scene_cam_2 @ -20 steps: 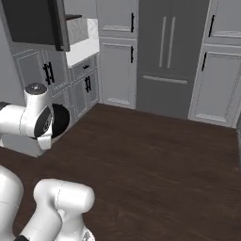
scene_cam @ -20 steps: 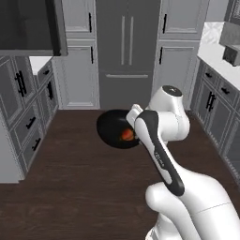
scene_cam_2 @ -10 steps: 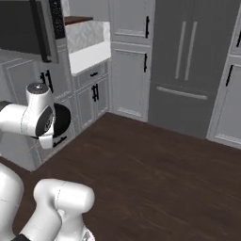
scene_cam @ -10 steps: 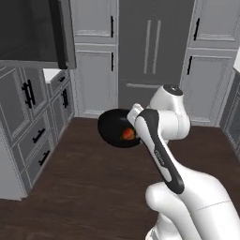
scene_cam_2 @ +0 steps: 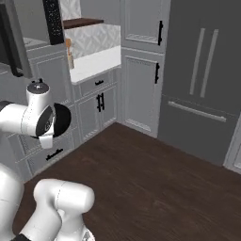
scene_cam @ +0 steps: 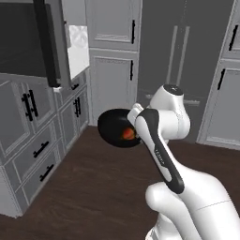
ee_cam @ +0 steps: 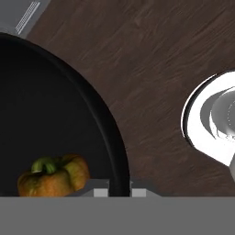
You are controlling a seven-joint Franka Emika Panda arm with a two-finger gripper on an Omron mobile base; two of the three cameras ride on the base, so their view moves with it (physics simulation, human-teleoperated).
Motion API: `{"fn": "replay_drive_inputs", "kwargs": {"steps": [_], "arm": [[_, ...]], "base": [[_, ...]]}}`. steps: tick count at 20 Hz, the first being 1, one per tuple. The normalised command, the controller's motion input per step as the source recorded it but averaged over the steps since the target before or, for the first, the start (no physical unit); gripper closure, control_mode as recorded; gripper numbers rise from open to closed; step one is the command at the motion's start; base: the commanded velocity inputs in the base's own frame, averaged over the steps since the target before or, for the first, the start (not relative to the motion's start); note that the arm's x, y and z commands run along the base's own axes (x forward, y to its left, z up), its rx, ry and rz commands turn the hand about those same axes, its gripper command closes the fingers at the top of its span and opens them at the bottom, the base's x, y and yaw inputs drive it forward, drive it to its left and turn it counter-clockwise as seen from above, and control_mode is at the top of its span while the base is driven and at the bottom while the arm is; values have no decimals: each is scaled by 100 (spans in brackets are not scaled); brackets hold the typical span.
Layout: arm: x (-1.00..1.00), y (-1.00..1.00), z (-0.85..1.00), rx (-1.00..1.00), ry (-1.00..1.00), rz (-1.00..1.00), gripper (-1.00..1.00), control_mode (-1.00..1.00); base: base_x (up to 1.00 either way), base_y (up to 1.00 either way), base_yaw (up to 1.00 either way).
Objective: Pick the bell pepper from the sink and place it in the bowl. Then pick the bowl and place it in the microwave. Then close the microwave door and press the start button.
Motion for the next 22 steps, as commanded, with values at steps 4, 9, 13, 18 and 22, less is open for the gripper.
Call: {"fn": "replay_drive_inputs", "kwargs": {"steps": [4,9,13,18,22], "arm": [[0,0,0,0,0,0,100,100],[0,0,0,0,0,0,100,100],[0,0,0,0,0,0,100,100],[0,0,0,0,0,0,100,100],[0,0,0,0,0,0,100,100]], "base": [[82,-66,34],[77,-39,36],[71,-13,40],[61,-3,40],[53,-8,41]]}}
